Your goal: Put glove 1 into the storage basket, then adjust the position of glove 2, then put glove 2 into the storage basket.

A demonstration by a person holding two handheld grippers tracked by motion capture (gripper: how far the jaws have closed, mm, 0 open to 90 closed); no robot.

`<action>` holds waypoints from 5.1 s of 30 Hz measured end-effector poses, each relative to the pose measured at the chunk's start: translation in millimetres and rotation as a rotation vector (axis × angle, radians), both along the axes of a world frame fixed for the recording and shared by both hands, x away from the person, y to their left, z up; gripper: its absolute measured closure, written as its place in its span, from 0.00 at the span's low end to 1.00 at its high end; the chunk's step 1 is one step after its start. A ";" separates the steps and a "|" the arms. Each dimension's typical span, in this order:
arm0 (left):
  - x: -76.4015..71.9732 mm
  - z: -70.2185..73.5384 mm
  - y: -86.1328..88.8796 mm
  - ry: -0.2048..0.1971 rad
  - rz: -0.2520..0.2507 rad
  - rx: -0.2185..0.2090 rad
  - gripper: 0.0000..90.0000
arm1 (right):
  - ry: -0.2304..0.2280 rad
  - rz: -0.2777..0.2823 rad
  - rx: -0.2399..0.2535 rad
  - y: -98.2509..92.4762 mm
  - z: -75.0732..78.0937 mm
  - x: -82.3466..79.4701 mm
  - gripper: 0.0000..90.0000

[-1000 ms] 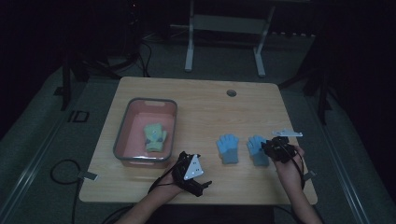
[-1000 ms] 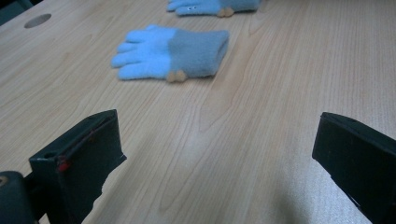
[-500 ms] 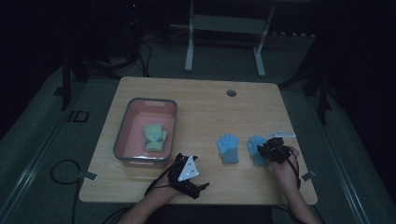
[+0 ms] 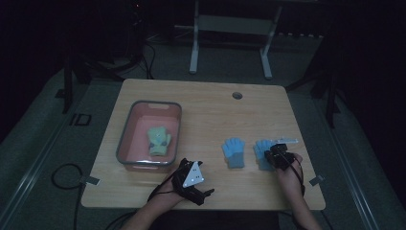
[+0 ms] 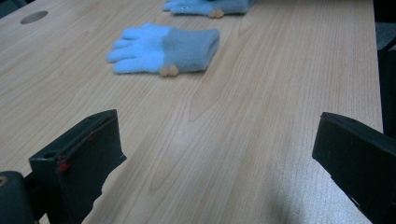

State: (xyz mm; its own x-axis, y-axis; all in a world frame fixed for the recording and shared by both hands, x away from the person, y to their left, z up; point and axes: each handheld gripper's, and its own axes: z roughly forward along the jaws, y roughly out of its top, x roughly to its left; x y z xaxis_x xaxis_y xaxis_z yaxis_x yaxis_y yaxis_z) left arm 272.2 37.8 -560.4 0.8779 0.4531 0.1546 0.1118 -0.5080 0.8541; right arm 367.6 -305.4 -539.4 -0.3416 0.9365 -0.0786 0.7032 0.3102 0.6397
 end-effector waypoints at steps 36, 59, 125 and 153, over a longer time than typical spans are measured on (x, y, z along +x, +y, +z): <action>1.0 0.1 -0.2 -0.009 0.010 0.009 0.02 | -0.034 0.213 0.184 94.9 42.6 -6.6 0.97; 1.5 0.0 -6.3 -0.018 0.021 0.048 0.04 | 0.008 0.188 0.113 93.6 6.3 4.6 0.84; 86.8 5.2 -110.0 -0.052 -0.188 0.245 0.37 | 0.013 0.340 0.214 46.8 -2.7 57.9 0.36; 71.5 60.9 -77.1 -0.079 -0.208 0.369 0.85 | 0.012 0.629 0.367 61.1 32.1 41.5 0.88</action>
State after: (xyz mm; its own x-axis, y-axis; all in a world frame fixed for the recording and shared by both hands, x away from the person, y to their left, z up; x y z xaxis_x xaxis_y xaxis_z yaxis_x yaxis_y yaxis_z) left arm 343.6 -39.2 -499.5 0.9235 0.1694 0.3441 -0.0840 -0.7859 0.6126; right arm 409.2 -244.2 -507.3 -0.8231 0.5277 0.2097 0.4698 0.4256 0.7734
